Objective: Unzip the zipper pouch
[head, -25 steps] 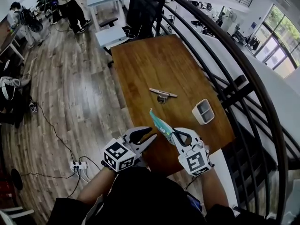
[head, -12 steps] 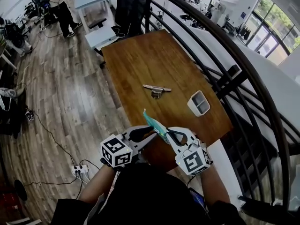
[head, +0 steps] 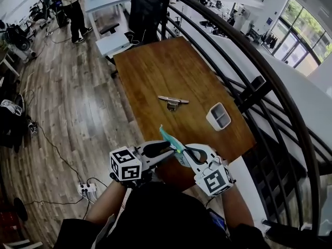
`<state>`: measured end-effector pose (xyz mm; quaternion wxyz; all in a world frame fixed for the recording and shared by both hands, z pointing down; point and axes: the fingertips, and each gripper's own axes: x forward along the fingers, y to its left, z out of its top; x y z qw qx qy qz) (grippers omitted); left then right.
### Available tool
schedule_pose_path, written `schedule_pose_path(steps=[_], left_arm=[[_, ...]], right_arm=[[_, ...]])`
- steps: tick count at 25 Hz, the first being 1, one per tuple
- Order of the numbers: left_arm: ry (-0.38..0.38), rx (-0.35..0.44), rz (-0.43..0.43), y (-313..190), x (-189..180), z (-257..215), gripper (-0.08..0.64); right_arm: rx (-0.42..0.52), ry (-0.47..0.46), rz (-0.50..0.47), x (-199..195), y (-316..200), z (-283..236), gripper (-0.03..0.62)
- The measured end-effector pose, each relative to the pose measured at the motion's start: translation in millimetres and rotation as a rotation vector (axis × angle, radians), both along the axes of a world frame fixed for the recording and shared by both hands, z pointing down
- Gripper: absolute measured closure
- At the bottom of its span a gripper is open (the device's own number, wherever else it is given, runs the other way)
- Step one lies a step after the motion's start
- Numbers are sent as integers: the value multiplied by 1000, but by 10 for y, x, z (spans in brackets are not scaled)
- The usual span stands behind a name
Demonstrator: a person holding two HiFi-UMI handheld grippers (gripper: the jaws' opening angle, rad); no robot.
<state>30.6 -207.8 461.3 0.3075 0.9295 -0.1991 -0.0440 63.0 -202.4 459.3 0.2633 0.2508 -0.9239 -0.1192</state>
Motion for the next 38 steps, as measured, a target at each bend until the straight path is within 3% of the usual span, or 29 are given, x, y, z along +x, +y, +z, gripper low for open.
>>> schedule_pose_path(steps=[2, 4, 10, 16, 20, 24, 31, 38], left_arm=[[-14, -8, 21, 41, 33, 26, 380], [-20, -23, 21, 50, 54, 69, 377], [63, -67, 13, 46, 10, 3, 384], [-11, -35, 0, 84, 48, -7, 449], [-4, -19, -16, 115, 0, -63, 483], [22, -22, 5, 154, -12, -88, 485], [-74, 11, 11, 159, 58, 20, 485], [-84, 19, 0, 136, 41, 29, 476]], right_arm=[[15, 21, -23, -36, 37, 21, 591], [25, 35, -37, -64, 63, 46, 591], [33, 16, -37, -68, 60, 28, 591], [55, 13, -10, 9, 38, 29, 591], [53, 8, 8, 56, 19, 35, 591], [56, 33, 1, 47, 34, 86, 591], [53, 38, -9, -32, 27, 123, 591], [49, 37, -5, -19, 59, 111, 591]])
